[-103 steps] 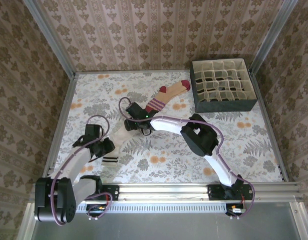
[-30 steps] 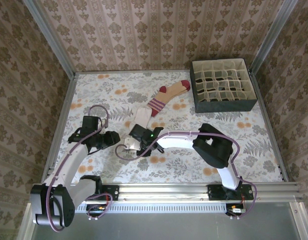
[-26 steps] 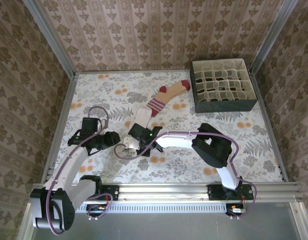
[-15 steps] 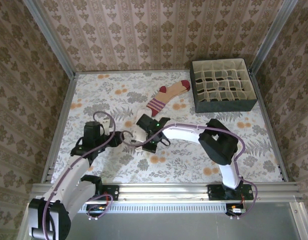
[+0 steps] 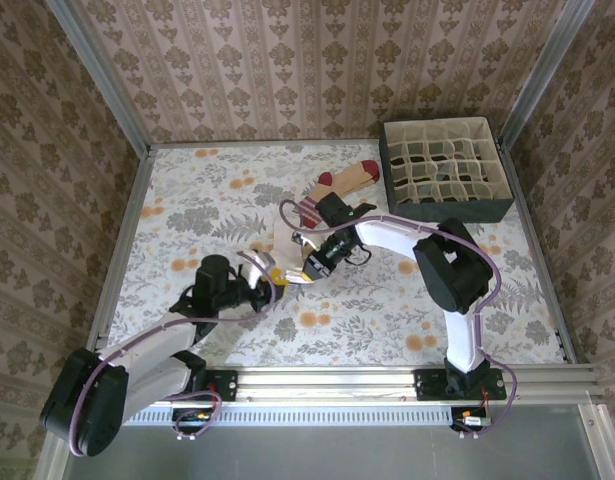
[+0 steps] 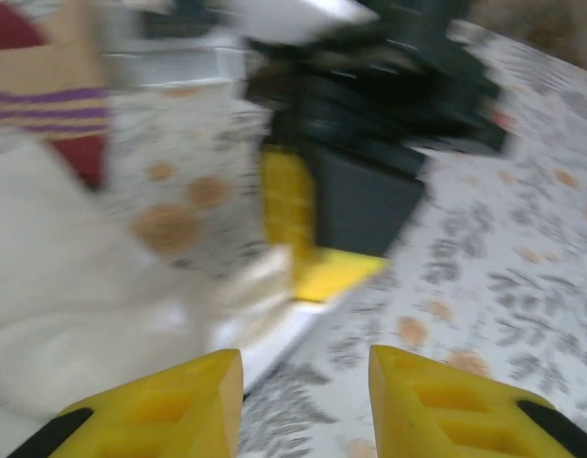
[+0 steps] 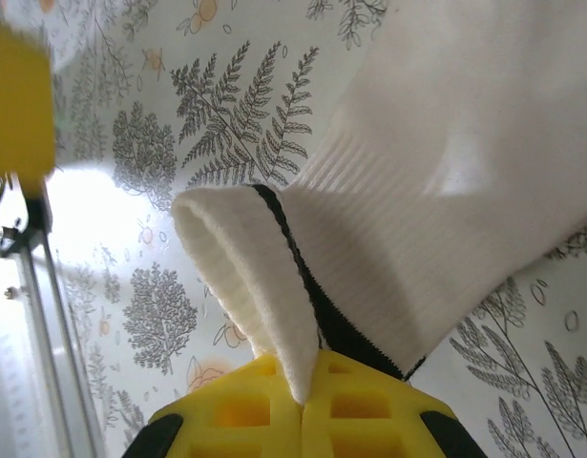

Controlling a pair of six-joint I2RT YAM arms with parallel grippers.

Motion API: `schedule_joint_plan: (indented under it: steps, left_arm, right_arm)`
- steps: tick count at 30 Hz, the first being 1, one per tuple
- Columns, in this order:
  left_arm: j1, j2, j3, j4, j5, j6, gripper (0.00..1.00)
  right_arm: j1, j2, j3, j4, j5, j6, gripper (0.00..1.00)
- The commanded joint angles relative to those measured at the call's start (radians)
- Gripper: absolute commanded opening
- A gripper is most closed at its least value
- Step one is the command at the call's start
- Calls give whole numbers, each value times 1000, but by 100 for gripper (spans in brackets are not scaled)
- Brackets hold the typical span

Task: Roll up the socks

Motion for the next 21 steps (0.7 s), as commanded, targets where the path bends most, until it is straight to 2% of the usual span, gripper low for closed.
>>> schedule_joint_plan:
  steps: [1, 7, 21]
  left_arm:
    - [-58, 2, 38, -31, -17, 198, 41]
    - [-56, -22, -10, 36, -82, 224, 53]
    - [-53, 154, 44, 60, -41, 244, 53]
  right_arm:
    - [8, 16, 33, -78, -87, -9, 0]
    - [7, 5, 19, -114, -70, -43, 0]
    - [7, -33, 9, -176, -73, -66, 0]
